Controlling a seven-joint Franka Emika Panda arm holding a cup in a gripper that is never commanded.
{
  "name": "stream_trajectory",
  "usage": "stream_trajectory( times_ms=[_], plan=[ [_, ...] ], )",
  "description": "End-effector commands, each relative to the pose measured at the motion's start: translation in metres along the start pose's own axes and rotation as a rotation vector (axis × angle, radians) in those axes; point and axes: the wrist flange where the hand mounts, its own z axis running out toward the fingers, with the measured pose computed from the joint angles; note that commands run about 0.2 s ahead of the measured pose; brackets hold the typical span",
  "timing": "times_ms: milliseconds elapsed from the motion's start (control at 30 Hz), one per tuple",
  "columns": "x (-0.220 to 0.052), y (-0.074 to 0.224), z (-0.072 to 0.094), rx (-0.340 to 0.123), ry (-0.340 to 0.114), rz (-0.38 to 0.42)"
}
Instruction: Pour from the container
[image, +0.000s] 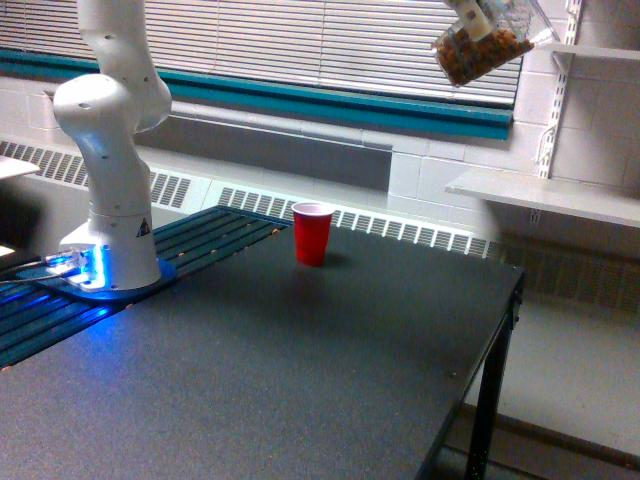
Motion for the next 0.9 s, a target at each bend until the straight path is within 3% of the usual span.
stream_trajectory(
  times_ms=[33, 133, 333, 567, 900],
  plan=[
    [-0.003, 0.009, -0.026, 0.089, 0.025, 0.086],
    [-0.012, 0.013, -0.029, 0.127, 0.013, 0.14],
    [-0.037, 0.024, -0.038, 0.153, -0.039, 0.202],
    [-0.05, 0.059, -0.054, 0.128, -0.045, 0.204],
    [-0.1, 0.076, -0.076, 0.146, -0.127, 0.137]
  ],
)
